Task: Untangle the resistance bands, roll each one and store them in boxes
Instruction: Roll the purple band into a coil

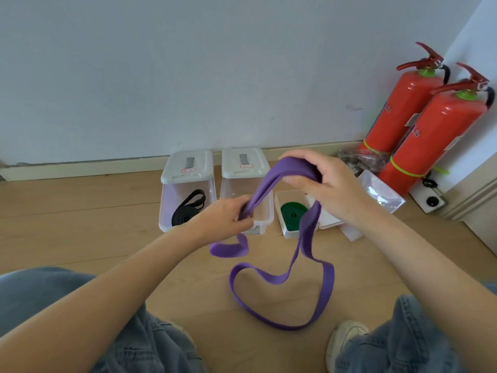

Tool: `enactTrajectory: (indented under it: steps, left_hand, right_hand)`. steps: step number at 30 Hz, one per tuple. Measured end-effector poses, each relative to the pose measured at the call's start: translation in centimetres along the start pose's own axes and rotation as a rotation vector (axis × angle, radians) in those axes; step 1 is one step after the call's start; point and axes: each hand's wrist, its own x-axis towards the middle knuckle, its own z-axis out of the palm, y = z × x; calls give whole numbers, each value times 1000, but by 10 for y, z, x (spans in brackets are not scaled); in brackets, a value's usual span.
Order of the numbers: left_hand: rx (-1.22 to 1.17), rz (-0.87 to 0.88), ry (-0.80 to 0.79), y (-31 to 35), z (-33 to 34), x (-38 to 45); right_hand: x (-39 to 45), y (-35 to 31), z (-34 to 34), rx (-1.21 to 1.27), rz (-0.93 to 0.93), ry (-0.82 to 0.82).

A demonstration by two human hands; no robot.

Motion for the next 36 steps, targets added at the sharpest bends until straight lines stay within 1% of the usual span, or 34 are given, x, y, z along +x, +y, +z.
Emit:
enactTrajectory:
  steps: [1,2,3,5,6,7,8,9,11,13,14,16,18,19,20,21,23,24,25,26,27,29,30,32,34,36]
  left_hand:
    - [-52,-62,32,-4,-4,1]
    - [-125,-116,93,-7,-11,2]
    - [-189,-150,165,-7,-19,5]
    - [-202,-121,285,-1,-31,7]
    - [-168,-70,297,6,-33,6]
    - [-120,-7,283,15,-32,6]
    - [-63,53,244,23,-27,6]
    - [-18,97,193,29,-21,5]
    - [50,100,118,32,-13,6]
    - [81,41,92,23,-14,8]
    - [79,9,63,17,-15,7]
    - [-6,-73,-4,7,-13,5]
    - [-134,-157,-69,1,-16,6]
    - [-169,-167,-80,1,-20,6]
    - [-194,-169,-71,1,-24,7]
    - [-234,-169,-32,0,-29,8]
    - [-340,-154,58,6,-37,8]
    - [-343,-129,78,11,-39,7]
    - [-284,-88,82,18,-38,7]
    - [-206,-39,78,26,-34,6]
    - [-156,10,72,33,-30,6]
    - [-132,62,48,43,-25,6]
    - [-132,61,33,43,-25,7]
    - [-154,9,-6,36,-31,6]
    - [-134,-57,-100,25,-35,4]
    - [-80,-136,-177,16,-35,1]
  right_hand:
    - [1,3,-4,13,38,17]
    - [2,8,-8,-29,85,10]
    - [2,15,-12,-139,145,-36]
    - [0,24,-11,-357,308,-224]
    - [-2,26,-6,-360,379,-316]
    - [-6,25,3,-267,410,-369]
    - [-9,23,14,-141,393,-388]
    - [-11,20,26,-65,339,-389]
    - [-11,16,38,-128,235,-360]
    - [-6,13,31,-210,217,-259]
    - [-3,11,24,-182,221,-169]
    - [2,10,9,-15,225,-9]
    - [4,13,1,134,263,75]
    - [4,16,0,137,296,104]
    - [3,21,-3,71,329,109]
    - [2,28,-7,-70,357,56]
    - [-4,38,-9,-378,419,-217]
    - [-8,41,-7,-442,454,-351]
    - [-13,42,-2,-430,472,-444]
    - [-17,42,5,-356,447,-496]
    - [-19,39,15,-234,396,-503]
    - [-20,30,30,13,309,-433]
    - [-18,28,33,70,267,-377]
    - [-12,24,29,108,246,-239]
    - [-7,25,16,74,237,-111]
    - [-3,27,4,42,219,-47]
